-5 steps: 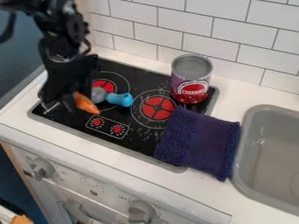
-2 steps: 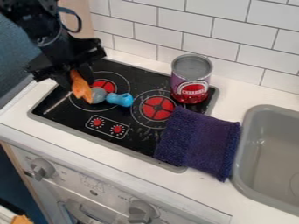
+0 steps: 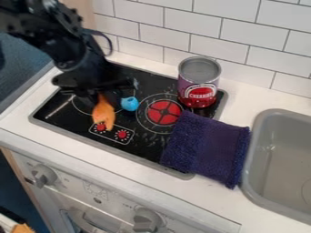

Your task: Move the orange object in between of burner

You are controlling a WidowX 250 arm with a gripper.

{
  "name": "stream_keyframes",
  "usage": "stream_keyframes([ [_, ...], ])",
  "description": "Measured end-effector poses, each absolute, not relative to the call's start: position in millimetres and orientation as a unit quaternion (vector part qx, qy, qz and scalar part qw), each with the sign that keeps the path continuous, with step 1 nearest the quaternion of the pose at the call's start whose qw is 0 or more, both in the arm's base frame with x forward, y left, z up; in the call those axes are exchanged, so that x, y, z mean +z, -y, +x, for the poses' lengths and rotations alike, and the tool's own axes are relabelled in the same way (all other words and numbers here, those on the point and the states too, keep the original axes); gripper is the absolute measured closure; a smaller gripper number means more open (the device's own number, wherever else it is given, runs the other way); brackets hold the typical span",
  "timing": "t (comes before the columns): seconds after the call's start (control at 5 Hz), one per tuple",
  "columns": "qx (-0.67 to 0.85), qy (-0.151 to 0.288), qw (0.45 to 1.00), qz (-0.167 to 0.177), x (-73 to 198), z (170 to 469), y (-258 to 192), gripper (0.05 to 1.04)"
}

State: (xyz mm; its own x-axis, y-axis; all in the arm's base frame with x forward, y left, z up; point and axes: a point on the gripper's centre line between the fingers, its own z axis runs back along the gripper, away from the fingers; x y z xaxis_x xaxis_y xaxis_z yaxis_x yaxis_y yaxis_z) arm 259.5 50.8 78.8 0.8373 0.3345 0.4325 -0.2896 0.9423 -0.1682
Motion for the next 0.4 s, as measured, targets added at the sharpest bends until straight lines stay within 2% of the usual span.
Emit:
stream_keyframes([
  [0.2, 0.138, 0.227, 0.964, -0.018, 64, 265, -36, 0.715],
  [0.4, 0.124, 0.209, 0.97, -0.009, 48, 269, -27, 0.715],
])
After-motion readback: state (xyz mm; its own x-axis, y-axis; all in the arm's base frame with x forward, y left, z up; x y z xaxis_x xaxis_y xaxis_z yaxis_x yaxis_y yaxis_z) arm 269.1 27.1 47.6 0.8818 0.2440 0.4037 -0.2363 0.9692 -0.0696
